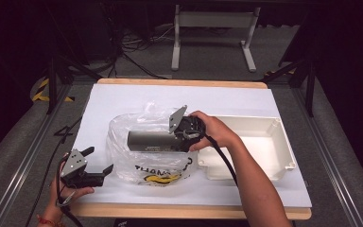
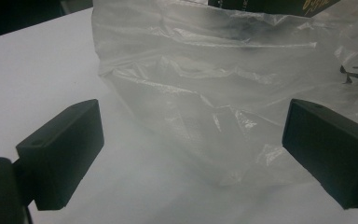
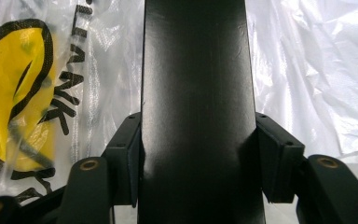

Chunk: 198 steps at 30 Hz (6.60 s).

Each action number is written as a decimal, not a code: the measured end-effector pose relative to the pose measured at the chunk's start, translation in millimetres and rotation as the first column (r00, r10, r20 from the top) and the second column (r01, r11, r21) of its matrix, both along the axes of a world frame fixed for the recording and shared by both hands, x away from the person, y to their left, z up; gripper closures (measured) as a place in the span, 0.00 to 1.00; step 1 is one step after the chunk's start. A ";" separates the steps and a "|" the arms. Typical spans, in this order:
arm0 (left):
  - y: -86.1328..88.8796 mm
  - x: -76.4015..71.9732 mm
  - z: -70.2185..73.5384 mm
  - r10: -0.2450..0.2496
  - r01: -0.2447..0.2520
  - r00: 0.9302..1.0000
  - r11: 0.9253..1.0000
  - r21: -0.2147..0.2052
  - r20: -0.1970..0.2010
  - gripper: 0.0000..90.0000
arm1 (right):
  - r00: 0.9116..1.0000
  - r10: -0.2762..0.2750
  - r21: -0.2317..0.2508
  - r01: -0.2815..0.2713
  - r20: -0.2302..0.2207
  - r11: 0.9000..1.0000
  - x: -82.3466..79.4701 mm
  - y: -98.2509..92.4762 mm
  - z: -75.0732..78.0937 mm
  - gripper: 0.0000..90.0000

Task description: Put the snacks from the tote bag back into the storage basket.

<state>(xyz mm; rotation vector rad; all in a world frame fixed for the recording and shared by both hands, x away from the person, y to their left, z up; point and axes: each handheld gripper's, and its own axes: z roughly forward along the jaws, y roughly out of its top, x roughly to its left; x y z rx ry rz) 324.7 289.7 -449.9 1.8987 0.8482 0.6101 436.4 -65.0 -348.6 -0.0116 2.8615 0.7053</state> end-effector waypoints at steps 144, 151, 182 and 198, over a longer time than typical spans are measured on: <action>-2.3 1.3 -0.2 -0.001 0.001 1.000 1.000 0.030 -0.015 0.07 | 0.990 -0.139 0.099 0.134 0.040 0.986 -42.3 -227.6 44.4 0.47; -1.5 1.2 -0.4 0.000 0.000 1.000 1.000 0.026 -0.016 0.07 | 0.988 -0.153 0.094 0.151 0.022 0.984 -40.2 -234.3 37.5 0.47; -2.2 0.7 -0.3 -0.003 0.003 1.000 1.000 0.027 -0.016 0.07 | 0.984 -0.168 -0.056 0.165 -0.057 0.985 -25.1 -233.1 -1.8 0.47; -2.1 0.9 -0.8 -0.003 0.004 1.000 1.000 0.030 -0.015 0.07 | 0.976 -0.205 -0.165 0.191 -0.071 0.968 -12.8 -232.0 -13.8 0.47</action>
